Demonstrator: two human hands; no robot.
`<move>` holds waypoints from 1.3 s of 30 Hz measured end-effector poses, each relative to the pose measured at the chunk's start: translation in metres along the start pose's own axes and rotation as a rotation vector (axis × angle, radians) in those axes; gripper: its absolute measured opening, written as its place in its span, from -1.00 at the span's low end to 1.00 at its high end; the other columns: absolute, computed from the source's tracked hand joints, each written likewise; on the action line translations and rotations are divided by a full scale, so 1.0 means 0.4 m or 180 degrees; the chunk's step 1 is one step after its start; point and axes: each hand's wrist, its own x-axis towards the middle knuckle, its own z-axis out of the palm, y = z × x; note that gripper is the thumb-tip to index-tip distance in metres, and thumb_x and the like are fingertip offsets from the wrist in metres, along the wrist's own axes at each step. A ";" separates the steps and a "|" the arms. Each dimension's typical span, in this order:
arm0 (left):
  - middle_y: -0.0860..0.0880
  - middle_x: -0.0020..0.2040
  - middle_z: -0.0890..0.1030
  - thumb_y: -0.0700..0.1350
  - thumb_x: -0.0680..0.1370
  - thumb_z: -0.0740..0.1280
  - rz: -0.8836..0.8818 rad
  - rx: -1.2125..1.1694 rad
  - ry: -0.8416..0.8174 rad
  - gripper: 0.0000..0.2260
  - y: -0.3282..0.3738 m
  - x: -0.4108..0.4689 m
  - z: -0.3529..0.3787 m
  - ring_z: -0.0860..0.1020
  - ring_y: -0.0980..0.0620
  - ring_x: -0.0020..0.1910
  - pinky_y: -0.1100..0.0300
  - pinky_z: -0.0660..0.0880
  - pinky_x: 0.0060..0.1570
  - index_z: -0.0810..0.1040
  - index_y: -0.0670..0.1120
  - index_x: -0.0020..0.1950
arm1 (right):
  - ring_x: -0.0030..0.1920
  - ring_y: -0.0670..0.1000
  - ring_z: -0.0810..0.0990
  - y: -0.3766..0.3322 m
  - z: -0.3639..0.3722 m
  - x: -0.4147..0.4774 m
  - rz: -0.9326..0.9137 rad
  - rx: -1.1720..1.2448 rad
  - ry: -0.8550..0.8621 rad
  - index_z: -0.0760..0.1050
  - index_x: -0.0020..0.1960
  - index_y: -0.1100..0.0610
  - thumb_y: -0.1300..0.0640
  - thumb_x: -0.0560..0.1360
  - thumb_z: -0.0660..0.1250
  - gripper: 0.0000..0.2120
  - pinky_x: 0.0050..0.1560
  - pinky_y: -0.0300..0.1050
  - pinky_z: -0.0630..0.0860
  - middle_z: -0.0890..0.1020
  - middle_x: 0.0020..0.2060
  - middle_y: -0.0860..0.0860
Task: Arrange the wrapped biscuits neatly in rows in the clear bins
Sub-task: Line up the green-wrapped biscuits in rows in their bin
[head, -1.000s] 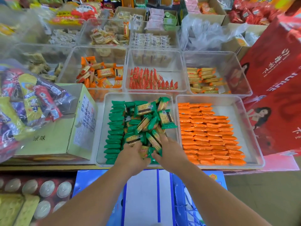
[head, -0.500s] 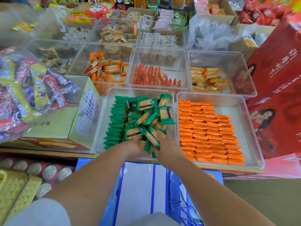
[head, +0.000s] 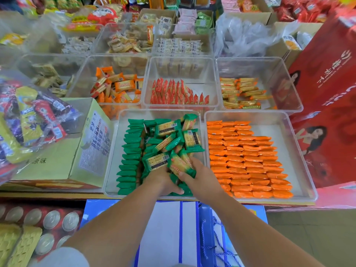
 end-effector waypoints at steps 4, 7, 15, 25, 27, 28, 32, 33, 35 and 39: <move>0.04 0.01 0.64 -0.02 0.30 0.56 -0.0093 -0.0177 0.0201 -0.48 0.003 -0.021 -0.017 0.61 -0.02 -0.06 0.16 0.56 -0.12 0.54 0.07 0.23 | 0.02 -0.17 0.59 0.000 -0.002 -0.004 0.0022 0.0277 -0.0005 0.27 0.55 -0.02 -0.08 0.57 0.37 -0.39 -0.07 -0.25 0.60 0.57 0.11 -0.20; 0.05 -0.10 0.64 -0.04 0.28 0.55 0.0030 -0.0747 0.0540 -0.59 -0.012 -0.051 -0.031 0.58 0.07 -0.25 0.24 0.43 -0.35 0.54 0.09 0.09 | -0.10 -0.24 0.61 0.001 -0.006 -0.012 0.0029 0.0686 0.0015 0.32 0.51 -0.06 -0.07 0.55 0.39 -0.43 -0.24 -0.34 0.53 0.56 -0.02 -0.34; 0.01 -0.03 0.65 -0.27 0.33 0.50 0.0276 -0.1979 0.0764 -0.61 -0.062 -0.143 -0.158 0.59 0.06 -0.37 0.22 0.46 -0.43 0.59 0.21 -0.06 | 0.06 -0.15 0.66 -0.002 -0.018 -0.013 0.0380 0.1609 0.0003 0.41 0.42 -0.10 0.02 0.55 0.43 -0.53 -0.05 0.01 0.69 0.62 0.04 -0.29; -0.01 0.10 0.61 -0.31 0.38 0.49 0.0448 -0.2481 0.1426 -0.53 -0.046 -0.080 -0.347 0.66 -0.05 -0.13 0.17 0.54 -0.32 0.57 0.22 0.06 | 0.01 -0.15 0.67 -0.016 -0.017 -0.023 0.0506 0.1719 0.0158 0.42 0.26 -0.19 0.05 0.55 0.43 -0.65 -0.14 -0.12 0.67 0.56 0.17 -0.14; -0.02 0.15 0.60 -0.28 0.38 0.51 0.0526 -0.2252 0.1640 -0.48 -0.044 -0.041 -0.346 0.63 -0.02 -0.12 0.18 0.55 -0.29 0.52 0.20 0.18 | -0.03 -0.18 0.68 -0.031 -0.014 -0.023 0.0492 0.1644 0.0198 0.41 0.19 -0.18 0.06 0.54 0.44 -0.69 -0.18 -0.13 0.67 0.58 0.13 -0.17; -0.04 0.20 0.58 -0.23 0.38 0.55 0.0563 -0.2070 0.1647 -0.42 -0.046 -0.023 -0.339 0.62 -0.01 -0.08 0.18 0.56 -0.23 0.48 0.19 0.29 | -0.04 -0.18 0.68 -0.043 -0.013 -0.020 0.0465 0.1577 0.0228 0.41 0.17 -0.18 0.05 0.54 0.45 -0.69 -0.21 -0.13 0.67 0.58 0.10 -0.19; -0.16 0.60 0.17 0.11 0.30 0.67 0.0555 -0.1090 0.1314 0.08 -0.069 0.024 -0.294 0.30 -0.17 0.52 -0.10 0.36 0.43 0.06 0.21 0.63 | 0.05 -0.10 0.65 -0.109 -0.029 0.009 0.0232 0.0948 0.0514 0.42 0.23 -0.18 -0.02 0.51 0.47 -0.64 -0.08 -0.04 0.68 0.57 0.13 -0.19; -0.16 0.65 0.02 0.15 0.30 0.65 0.0585 -0.0920 0.1287 0.11 -0.076 0.026 -0.284 0.17 -0.17 0.59 -0.13 0.30 0.48 -0.02 0.25 0.63 | 0.09 -0.11 0.61 -0.127 -0.038 0.025 0.0129 0.0637 0.0640 0.41 0.28 -0.16 -0.06 0.50 0.46 -0.60 -0.02 -0.05 0.65 0.56 0.14 -0.20; -0.14 0.67 -0.08 0.17 0.36 0.61 0.0760 -0.0643 0.1365 0.07 -0.096 0.023 -0.267 0.05 -0.19 0.63 -0.15 0.23 0.51 -0.06 0.28 0.63 | 0.11 -0.15 0.53 -0.160 -0.057 0.064 -0.0149 0.0165 0.0868 0.41 0.33 -0.10 -0.09 0.50 0.45 -0.55 -0.01 -0.23 0.52 0.54 0.15 -0.20; -0.16 0.63 0.16 0.21 0.48 0.48 0.0953 0.0083 0.1776 -0.20 -0.152 -0.025 -0.254 0.14 -0.22 0.57 -0.16 0.15 0.52 0.15 0.16 0.62 | -0.03 -0.07 0.58 -0.219 -0.069 0.149 -0.0416 -0.0623 0.1003 0.34 0.39 -0.10 -0.15 0.54 0.38 -0.52 -0.20 -0.20 0.47 0.56 0.16 -0.11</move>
